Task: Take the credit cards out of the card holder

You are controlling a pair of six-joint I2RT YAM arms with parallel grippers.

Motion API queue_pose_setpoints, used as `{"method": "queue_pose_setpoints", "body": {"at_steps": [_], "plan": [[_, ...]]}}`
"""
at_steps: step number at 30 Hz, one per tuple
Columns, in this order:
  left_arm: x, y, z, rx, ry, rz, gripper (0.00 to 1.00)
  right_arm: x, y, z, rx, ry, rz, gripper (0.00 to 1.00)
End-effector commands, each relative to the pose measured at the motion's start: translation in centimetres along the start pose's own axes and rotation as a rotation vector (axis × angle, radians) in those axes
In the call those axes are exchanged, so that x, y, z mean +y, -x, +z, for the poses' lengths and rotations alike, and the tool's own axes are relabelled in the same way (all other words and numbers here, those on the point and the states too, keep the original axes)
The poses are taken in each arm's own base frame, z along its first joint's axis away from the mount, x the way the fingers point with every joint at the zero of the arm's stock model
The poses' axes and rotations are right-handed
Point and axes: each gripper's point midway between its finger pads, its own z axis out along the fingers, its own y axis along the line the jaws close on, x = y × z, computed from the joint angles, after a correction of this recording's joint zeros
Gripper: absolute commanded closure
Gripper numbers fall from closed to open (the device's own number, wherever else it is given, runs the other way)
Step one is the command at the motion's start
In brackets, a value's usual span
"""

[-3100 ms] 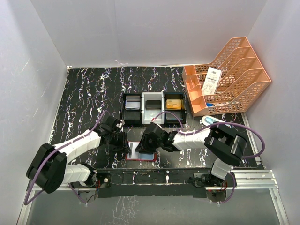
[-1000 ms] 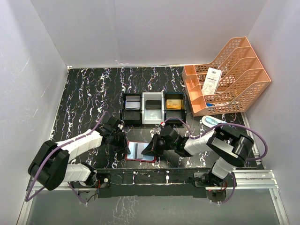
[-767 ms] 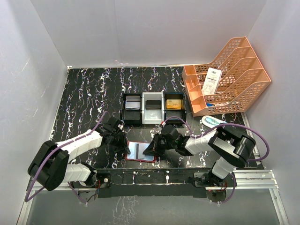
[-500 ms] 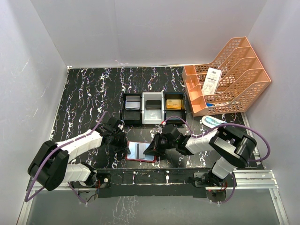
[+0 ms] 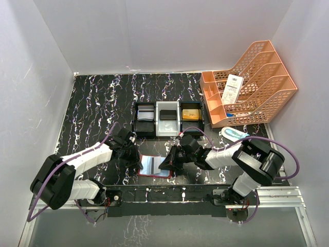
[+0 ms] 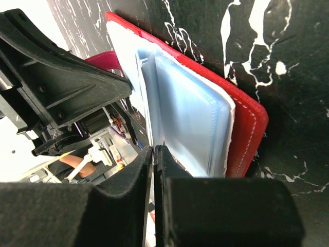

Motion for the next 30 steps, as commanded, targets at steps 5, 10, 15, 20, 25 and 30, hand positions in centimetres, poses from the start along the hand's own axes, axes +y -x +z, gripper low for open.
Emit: {"method": "queue_pose_setpoints", "body": {"at_steps": [5, 10, 15, 20, 25, 30], "plan": [[-0.2, 0.7, -1.8, -0.053, 0.016, 0.021, 0.91, 0.2, 0.4, 0.3, -0.010, 0.007, 0.007, 0.96], [-1.8, 1.9, -3.6, -0.124, -0.033, 0.030, 0.69, 1.4, 0.0, 1.5, 0.026, 0.029, -0.017, 0.96], [-3.2, 2.2, -4.2, -0.136, -0.096, 0.043, 0.62, 2.4, 0.2, 2.8, 0.016, 0.035, -0.009, 0.96], [-5.1, 1.5, -4.1, -0.102, -0.221, 0.055, 0.60, 2.5, 0.3, 3.9, -0.002, 0.030, 0.022, 0.96], [-5.7, 0.7, -3.3, -0.051, -0.272, 0.050, 0.63, 1.5, 0.1, 4.5, -0.023, -0.018, 0.036, 0.96], [-4.3, 0.3, -2.0, -0.016, -0.207, 0.025, 0.72, 1.1, 0.0, 4.3, -0.034, -0.024, 0.052, 0.96]]}}
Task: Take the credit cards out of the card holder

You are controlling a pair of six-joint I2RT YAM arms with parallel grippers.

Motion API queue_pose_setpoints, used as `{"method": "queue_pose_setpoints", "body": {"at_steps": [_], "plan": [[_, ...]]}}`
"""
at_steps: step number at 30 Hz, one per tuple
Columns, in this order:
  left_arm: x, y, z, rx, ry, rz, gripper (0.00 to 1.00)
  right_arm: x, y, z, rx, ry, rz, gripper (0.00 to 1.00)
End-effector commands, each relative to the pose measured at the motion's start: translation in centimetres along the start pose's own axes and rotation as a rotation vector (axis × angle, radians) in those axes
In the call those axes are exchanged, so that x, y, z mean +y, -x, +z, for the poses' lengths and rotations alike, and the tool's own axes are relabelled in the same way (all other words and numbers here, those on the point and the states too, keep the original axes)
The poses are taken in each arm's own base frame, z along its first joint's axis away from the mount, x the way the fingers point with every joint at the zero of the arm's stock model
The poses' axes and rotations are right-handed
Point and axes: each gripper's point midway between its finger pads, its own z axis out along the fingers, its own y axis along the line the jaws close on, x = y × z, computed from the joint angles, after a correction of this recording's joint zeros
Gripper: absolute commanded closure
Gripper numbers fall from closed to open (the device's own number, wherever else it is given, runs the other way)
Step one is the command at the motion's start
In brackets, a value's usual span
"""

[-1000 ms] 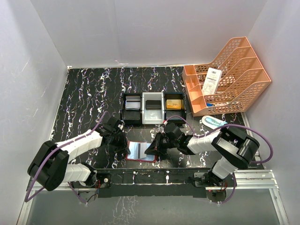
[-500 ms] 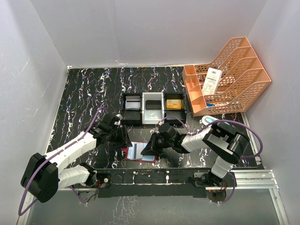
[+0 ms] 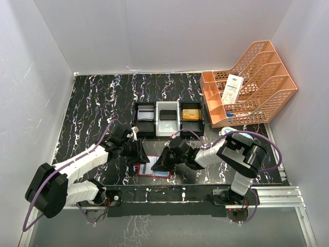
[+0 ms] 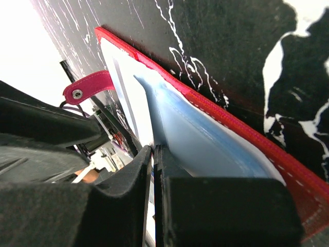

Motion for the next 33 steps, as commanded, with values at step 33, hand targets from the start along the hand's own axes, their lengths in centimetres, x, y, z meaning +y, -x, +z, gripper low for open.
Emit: {"method": "queue_pose_setpoints", "body": {"at_steps": [33], "plan": [[6.1, -3.2, 2.2, 0.150, 0.243, -0.023, 0.88, 2.0, 1.1, -0.6, -0.079, 0.055, -0.012, 0.82]]}}
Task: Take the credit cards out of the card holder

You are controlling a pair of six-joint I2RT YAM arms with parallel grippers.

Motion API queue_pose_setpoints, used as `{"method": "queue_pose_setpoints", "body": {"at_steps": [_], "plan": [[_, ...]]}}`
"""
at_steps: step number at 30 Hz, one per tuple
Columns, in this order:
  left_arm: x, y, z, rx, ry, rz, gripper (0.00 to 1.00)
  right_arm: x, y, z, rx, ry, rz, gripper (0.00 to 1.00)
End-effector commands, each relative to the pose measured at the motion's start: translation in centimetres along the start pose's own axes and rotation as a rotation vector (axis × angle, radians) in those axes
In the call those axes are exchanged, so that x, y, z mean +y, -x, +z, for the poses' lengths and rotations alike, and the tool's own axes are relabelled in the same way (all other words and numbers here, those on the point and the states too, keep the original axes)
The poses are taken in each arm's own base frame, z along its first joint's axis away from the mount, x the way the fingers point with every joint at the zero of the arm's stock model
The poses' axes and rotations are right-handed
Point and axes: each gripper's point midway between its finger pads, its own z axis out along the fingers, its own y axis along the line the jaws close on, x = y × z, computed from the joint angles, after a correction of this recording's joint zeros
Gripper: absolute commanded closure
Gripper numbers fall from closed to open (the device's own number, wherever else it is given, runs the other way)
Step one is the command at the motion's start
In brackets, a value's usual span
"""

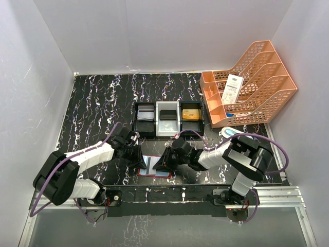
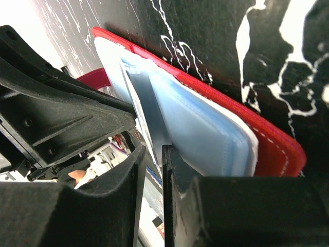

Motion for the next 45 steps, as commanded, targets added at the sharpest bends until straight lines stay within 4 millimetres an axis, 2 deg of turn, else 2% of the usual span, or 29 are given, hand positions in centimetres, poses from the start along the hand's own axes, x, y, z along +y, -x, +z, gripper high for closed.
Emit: {"method": "queue_pose_setpoints", "body": {"at_steps": [1, 3, 6, 10, 15, 21, 23, 28, 31, 33, 35, 41, 45], "plan": [[2.4, -1.2, 0.2, 0.033, 0.106, 0.012, 0.88, 2.5, 1.1, 0.8, -0.043, 0.069, -0.022, 0.81], [2.5, -1.2, 0.2, 0.032, 0.111, 0.011, 0.88, 2.7, 1.3, 0.9, -0.047, 0.073, -0.031, 0.83], [2.7, -1.3, 0.1, 0.027, 0.116, 0.005, 0.88, 2.7, 1.2, 1.0, -0.036, 0.077, -0.043, 0.93], [3.0, -0.9, -0.2, 0.001, 0.143, 0.005, 0.89, 1.6, 1.2, 0.2, -0.058, 0.042, -0.044, 0.98], [3.2, -0.3, -0.8, -0.028, 0.175, 0.013, 0.89, 0.5, 1.1, -1.2, -0.056, 0.011, -0.064, 0.99], [2.6, 0.5, -1.5, -0.066, 0.170, 0.021, 0.88, 0.4, 0.7, -2.1, -0.036, 0.001, -0.081, 0.99], [1.8, 0.9, -2.0, -0.085, 0.144, 0.029, 0.83, 0.6, 0.7, -1.9, -0.026, 0.007, -0.084, 0.98], [-1.8, 2.4, -4.0, -0.162, 0.013, 0.074, 0.59, 0.8, 1.0, -0.8, -0.016, -0.009, -0.075, 0.99], [-4.6, 2.3, -4.7, -0.156, -0.124, 0.096, 0.55, 0.8, 1.3, -0.3, -0.023, -0.012, -0.070, 0.98], [-5.6, 1.7, -4.4, -0.130, -0.192, 0.092, 0.55, 1.0, 1.3, -0.1, -0.020, -0.007, -0.073, 0.98], [-5.4, 1.3, -3.7, -0.106, -0.204, 0.077, 0.57, 0.9, 1.3, 0.0, -0.020, -0.010, -0.072, 0.98], [-2.6, 0.0, -1.6, -0.036, -0.112, 0.030, 0.67, 0.5, 1.3, -0.2, -0.024, -0.019, -0.071, 0.96], [-2.1, -0.7, -0.6, 0.007, -0.099, 0.032, 0.73, 0.8, 1.3, -0.2, -0.023, -0.008, -0.067, 0.90]]}}
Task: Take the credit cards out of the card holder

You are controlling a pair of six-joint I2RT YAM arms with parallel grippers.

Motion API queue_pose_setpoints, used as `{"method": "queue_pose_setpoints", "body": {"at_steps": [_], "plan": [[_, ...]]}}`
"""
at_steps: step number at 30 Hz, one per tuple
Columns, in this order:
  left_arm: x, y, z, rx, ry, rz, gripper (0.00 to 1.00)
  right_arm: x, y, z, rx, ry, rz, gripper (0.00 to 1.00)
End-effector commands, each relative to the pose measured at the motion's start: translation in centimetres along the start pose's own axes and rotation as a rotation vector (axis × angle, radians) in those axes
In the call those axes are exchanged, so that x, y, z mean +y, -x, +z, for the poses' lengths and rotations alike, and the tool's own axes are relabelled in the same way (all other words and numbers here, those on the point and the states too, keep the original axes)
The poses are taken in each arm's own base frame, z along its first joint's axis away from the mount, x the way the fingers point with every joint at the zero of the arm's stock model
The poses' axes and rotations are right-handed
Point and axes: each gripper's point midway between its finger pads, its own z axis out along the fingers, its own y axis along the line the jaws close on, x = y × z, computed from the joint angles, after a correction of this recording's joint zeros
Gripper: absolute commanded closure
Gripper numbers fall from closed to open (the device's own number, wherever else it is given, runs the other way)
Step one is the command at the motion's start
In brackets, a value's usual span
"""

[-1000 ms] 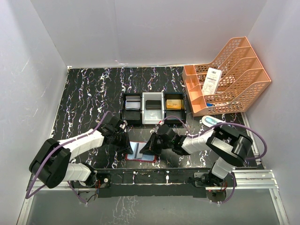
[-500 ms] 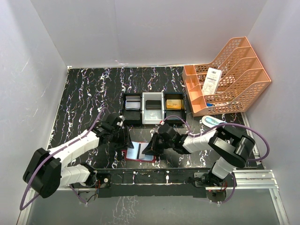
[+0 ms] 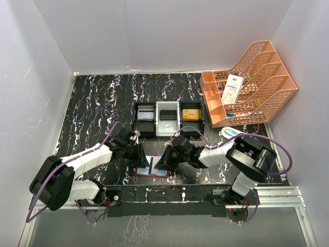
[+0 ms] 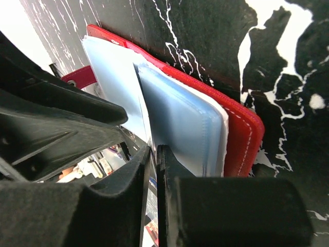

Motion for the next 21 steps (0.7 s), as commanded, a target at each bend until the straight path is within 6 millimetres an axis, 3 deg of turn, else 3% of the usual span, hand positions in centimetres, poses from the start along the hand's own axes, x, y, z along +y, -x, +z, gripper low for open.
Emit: {"method": "queue_pose_setpoints", "body": {"at_steps": [1, 8, 15, 21], "plan": [[0.0, -1.3, 0.6, 0.060, -0.021, 0.008, 0.73, 0.8, 0.8, 0.2, -0.030, 0.020, -0.007, 0.89], [1.6, -1.8, 1.2, 0.079, 0.053, 0.000, 0.78, 1.5, 1.1, 0.2, -0.049, 0.042, -0.001, 0.84], [1.9, -2.2, 1.5, 0.092, 0.055, 0.000, 0.81, 2.3, 1.6, 0.2, -0.071, 0.081, 0.026, 0.82], [1.9, -2.2, 1.5, 0.095, 0.056, 0.002, 0.82, 1.9, 1.7, 0.2, -0.083, 0.061, 0.027, 0.93]]}}
